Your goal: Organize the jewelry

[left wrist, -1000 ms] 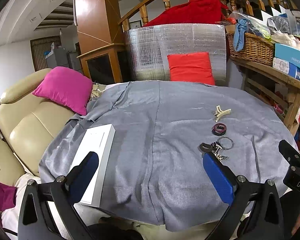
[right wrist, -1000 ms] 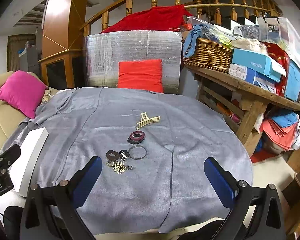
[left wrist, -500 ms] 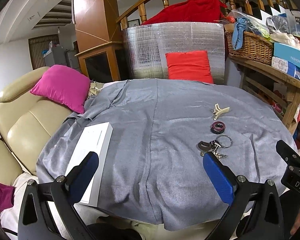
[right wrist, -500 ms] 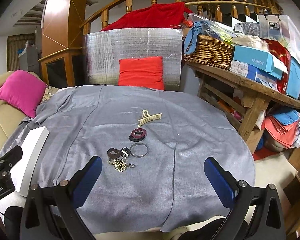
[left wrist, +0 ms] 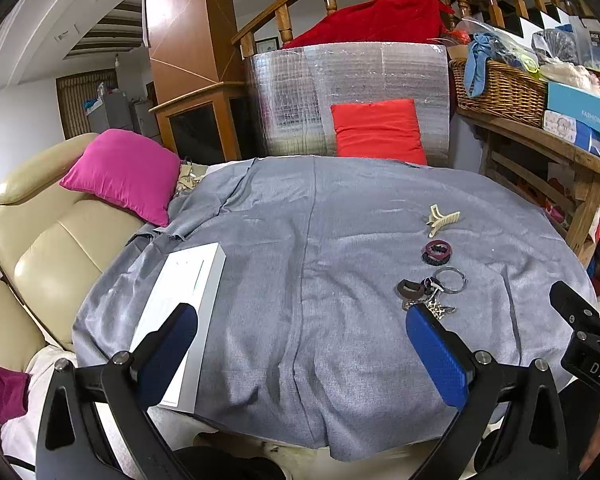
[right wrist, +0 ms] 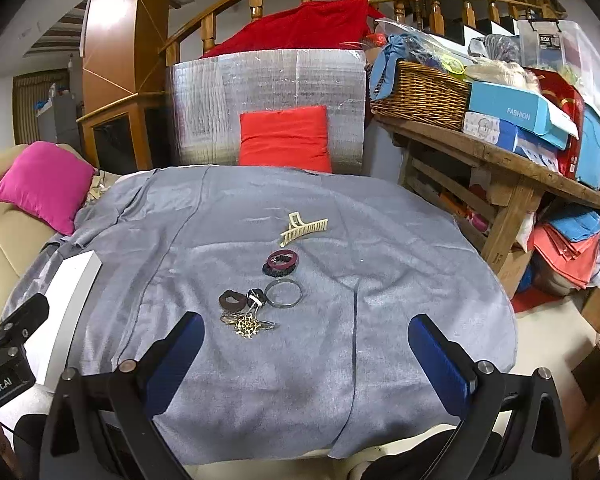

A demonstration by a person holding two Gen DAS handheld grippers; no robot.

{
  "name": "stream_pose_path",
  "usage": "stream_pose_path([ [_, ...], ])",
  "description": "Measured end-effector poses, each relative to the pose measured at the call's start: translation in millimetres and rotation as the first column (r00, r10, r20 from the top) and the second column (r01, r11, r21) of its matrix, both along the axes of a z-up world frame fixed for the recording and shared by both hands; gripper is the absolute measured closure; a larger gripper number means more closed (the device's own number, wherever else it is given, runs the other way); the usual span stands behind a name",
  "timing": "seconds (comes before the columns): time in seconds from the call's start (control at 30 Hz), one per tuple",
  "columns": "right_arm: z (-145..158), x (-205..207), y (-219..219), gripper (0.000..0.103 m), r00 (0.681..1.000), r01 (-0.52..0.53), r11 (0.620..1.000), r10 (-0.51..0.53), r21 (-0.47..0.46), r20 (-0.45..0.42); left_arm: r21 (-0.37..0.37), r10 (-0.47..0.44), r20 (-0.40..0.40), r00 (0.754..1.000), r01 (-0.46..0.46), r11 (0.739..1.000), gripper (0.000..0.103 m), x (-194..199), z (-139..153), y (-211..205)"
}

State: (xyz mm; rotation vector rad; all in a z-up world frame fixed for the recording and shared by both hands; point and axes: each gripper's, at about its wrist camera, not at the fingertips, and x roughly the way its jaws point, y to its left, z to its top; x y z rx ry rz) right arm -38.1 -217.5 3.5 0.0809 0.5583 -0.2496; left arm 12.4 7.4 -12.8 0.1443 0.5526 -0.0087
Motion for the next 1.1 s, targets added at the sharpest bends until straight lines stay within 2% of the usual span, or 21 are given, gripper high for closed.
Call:
stream_pose_path([
  [1.1, -5.9, 11.7, -3.6, 0.0, 1.0, 0.005, 1.0, -0.004, 0.02, -0.017, 0.015, 0.002, -0.036, 0.999, -0.001, 1.0, 0.0, 14.7, -11.0, -2.2],
])
